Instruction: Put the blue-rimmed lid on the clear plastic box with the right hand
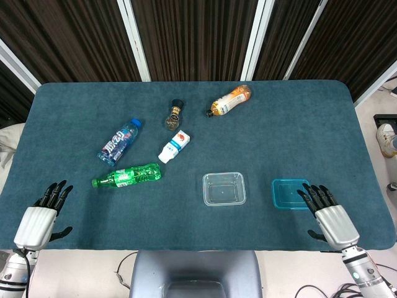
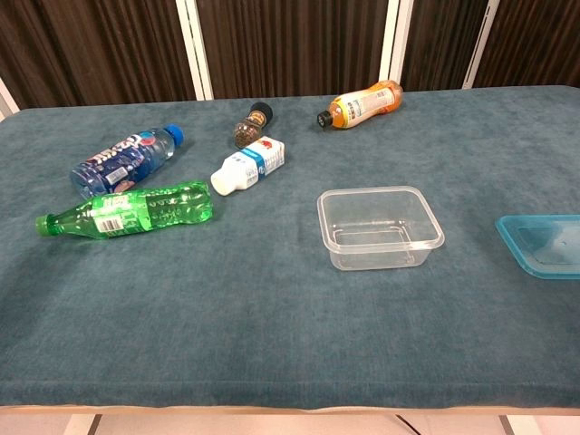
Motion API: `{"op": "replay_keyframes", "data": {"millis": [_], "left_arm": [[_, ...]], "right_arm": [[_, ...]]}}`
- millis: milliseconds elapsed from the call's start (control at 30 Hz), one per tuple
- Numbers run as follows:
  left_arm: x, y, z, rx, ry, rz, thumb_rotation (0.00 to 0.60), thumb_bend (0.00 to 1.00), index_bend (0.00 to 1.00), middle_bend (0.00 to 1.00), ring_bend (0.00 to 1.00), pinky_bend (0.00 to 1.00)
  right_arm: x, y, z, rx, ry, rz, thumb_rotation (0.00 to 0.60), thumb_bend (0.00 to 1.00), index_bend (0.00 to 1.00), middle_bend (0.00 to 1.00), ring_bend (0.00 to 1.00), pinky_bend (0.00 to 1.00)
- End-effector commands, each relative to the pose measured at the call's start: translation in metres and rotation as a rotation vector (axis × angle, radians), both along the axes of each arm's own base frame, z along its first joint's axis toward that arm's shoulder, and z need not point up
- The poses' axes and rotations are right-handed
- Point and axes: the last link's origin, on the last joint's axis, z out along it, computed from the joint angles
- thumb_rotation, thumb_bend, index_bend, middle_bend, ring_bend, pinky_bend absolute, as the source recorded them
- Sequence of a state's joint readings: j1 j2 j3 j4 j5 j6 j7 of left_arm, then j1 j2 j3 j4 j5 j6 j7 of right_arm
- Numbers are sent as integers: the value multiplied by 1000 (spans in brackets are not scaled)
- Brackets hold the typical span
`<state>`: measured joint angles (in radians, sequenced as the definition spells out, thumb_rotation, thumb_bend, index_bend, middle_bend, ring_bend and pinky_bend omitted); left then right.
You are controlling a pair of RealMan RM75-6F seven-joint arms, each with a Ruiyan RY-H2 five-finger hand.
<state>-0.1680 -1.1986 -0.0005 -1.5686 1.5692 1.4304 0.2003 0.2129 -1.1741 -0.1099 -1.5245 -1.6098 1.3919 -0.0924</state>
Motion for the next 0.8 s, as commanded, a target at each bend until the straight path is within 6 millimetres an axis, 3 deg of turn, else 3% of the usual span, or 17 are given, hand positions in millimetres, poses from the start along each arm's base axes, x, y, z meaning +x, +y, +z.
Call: {"op": "replay_keyframes", "data": {"millis": [33, 233, 500, 800], "left_arm": [[1, -1, -1, -3, 3, -1, 600, 433, 76, 16, 37, 380], [2, -2, -1, -5, -5, 1, 600, 434, 76, 20, 40, 383], [2, -3, -1, -13, -7, 0, 600, 434, 92, 33, 52, 391], [3, -4, -2, -24, -5, 2, 600, 434, 120, 44, 63, 397]], "right_arm": [[1, -1, 0, -1, 3, 4, 600, 38, 0, 0, 0, 0], [-1, -6, 3, 7, -16, -9, 600, 39, 0, 0, 0, 0], [-3, -30, 4, 21, -2, -35, 600, 38, 0, 0, 0, 0], [-16, -97, -18, 191, 47, -234, 600, 38, 0, 0, 0, 0]]}}
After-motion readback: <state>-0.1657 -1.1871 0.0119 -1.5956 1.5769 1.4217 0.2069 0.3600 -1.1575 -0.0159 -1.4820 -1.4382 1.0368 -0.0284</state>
